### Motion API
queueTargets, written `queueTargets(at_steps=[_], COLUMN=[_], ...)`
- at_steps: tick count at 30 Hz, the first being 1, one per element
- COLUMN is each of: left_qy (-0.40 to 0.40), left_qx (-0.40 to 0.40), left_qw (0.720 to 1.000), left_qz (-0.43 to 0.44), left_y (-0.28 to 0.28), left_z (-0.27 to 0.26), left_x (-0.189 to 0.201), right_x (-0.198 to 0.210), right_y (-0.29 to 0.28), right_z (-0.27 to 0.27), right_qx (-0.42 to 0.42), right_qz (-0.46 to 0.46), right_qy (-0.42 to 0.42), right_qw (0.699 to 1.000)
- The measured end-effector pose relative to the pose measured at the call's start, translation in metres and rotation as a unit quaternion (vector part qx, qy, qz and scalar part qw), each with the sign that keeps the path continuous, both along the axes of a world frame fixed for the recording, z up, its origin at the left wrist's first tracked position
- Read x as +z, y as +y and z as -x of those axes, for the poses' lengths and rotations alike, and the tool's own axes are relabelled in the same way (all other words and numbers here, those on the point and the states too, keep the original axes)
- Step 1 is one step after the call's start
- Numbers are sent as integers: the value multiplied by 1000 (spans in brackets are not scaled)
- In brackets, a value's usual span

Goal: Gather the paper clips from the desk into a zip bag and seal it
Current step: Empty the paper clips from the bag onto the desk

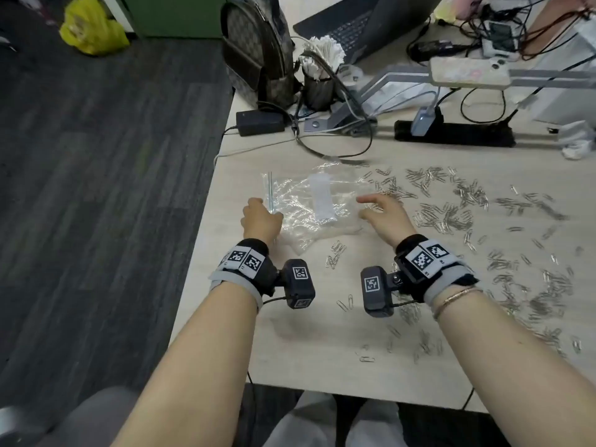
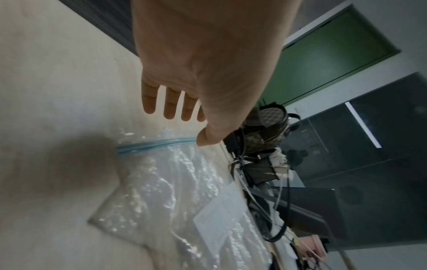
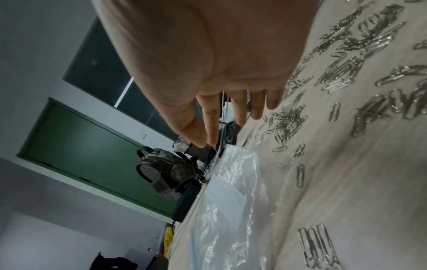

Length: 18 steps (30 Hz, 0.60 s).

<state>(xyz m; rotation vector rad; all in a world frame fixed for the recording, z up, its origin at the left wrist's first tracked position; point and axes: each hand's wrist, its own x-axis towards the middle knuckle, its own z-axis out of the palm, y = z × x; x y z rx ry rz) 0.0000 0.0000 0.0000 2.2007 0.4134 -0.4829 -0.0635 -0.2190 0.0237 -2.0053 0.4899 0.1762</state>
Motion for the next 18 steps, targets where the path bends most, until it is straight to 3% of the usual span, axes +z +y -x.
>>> queueTargets(at_steps=[5,8,11,15,18], left_qy=[68,68,70,8,-83], left_qx=[20,21,34,19,38], left_qw=[997,997,997,1000,995], left_qz=[-43,-39,-18,-17,48], left_y=[6,6,5,7,9], left_z=[0,-4,-7,-10,-7], left_x=[-17,-23,-24,-24,-28], right_x=[-10,-14,-21,-25,-23], right_y=[5,5,5,3,3], right_z=[-8,-12,-12,-13,-14], right_qx=[14,20,-33,-110,-107], right_qz=[21,1,-12,-49,-53], right_qy=[41,59,58,38,49], right_qw=[999,998,998,992,992])
